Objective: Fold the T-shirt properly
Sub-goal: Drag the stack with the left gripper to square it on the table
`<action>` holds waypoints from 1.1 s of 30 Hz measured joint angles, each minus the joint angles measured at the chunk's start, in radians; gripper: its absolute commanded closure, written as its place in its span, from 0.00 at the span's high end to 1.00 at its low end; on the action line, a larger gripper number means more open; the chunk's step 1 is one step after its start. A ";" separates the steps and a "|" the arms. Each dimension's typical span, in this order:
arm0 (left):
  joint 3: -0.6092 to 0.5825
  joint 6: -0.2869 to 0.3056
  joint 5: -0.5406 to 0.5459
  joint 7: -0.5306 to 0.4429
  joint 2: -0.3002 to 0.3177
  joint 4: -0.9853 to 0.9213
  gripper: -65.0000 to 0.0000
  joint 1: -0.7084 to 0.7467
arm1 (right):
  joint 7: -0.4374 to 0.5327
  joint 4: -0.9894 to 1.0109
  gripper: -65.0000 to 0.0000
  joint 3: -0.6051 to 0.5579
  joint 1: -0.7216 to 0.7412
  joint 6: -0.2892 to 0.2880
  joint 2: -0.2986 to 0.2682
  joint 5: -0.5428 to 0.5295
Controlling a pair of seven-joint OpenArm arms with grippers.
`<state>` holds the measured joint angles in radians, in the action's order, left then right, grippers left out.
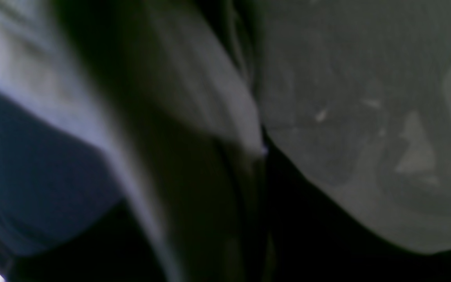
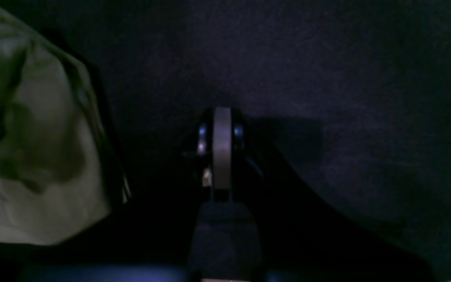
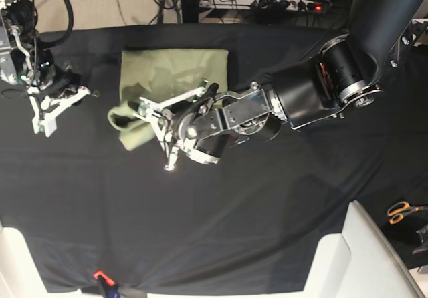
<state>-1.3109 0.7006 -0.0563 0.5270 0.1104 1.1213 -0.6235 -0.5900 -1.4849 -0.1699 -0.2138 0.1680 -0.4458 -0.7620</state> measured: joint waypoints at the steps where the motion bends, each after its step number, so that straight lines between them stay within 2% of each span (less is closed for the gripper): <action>1: 0.000 0.000 -0.001 -0.023 -0.002 -0.008 0.00 -0.002 | 0.000 0.000 0.01 0.000 0.000 0.000 0.000 0.000; 7: 0.000 0.000 -0.011 -0.068 -0.037 -0.109 0.00 -0.002 | -0.004 0.000 0.01 0.069 -0.001 -0.006 0.053 -0.002; 26: 0.007 0.001 -0.002 -0.071 -0.037 -0.121 0.00 -0.020 | -0.004 0.000 0.01 0.088 -0.003 0.000 0.058 0.004; 29: 0.008 0.000 -0.003 -0.071 -0.035 -0.128 0.29 -0.030 | -0.004 0.000 0.01 0.087 -0.003 0.000 0.058 0.004; 33: 0.008 0.000 0.003 -0.073 -0.039 -0.184 0.61 -0.053 | -0.003 0.000 0.01 0.085 -0.003 0.000 0.058 0.004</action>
<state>-1.3029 0.7006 -0.0528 0.4538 0.0715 0.9375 -0.6769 -0.5934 -1.4853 -0.0853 -0.2173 0.1680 -0.3878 -0.7582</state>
